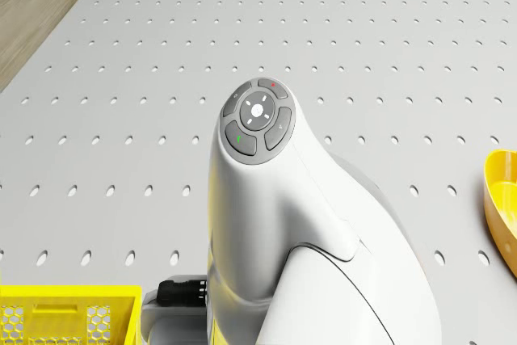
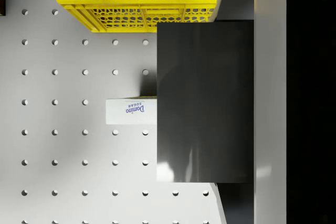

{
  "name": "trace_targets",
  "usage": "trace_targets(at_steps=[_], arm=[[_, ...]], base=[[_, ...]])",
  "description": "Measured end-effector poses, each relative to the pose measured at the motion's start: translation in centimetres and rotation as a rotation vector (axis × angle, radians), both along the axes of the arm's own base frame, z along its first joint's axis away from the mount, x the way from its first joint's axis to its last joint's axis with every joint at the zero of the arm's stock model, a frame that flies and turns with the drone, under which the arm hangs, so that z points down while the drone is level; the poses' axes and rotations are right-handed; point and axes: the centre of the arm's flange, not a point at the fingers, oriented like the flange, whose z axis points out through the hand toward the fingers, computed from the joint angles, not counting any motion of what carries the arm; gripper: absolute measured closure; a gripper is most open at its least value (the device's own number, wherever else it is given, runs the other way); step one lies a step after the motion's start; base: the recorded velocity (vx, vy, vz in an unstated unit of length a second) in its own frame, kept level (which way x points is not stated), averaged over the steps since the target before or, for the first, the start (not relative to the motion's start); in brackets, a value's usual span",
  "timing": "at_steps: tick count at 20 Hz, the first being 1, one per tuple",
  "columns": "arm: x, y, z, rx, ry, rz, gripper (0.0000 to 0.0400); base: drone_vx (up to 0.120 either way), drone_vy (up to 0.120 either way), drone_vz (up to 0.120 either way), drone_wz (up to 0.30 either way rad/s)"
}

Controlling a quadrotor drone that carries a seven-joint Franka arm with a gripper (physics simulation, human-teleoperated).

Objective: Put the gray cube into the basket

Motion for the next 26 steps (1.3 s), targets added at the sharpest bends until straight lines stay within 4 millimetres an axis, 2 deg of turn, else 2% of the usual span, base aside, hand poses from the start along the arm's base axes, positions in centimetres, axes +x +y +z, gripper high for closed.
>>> trace_targets(at_steps=[2,8,21,26], arm=[[0.00,0.00,0.00,0.000,0.000,0.000,0.0150],[0.00,0.00,0.00,0.000,0.000,0.000,0.0150],[0.00,0.00,0.00,0.000,0.000,0.000,0.0150],[0.00,0.00,0.00,0.000,0.000,0.000,0.0150]], base=[[0.100,0.000,0.000,0.000],[0.000,-0.107,0.000,0.000],[0.000,0.117,0.000,0.000],[0.000,0.120,-0.064,0.000]])
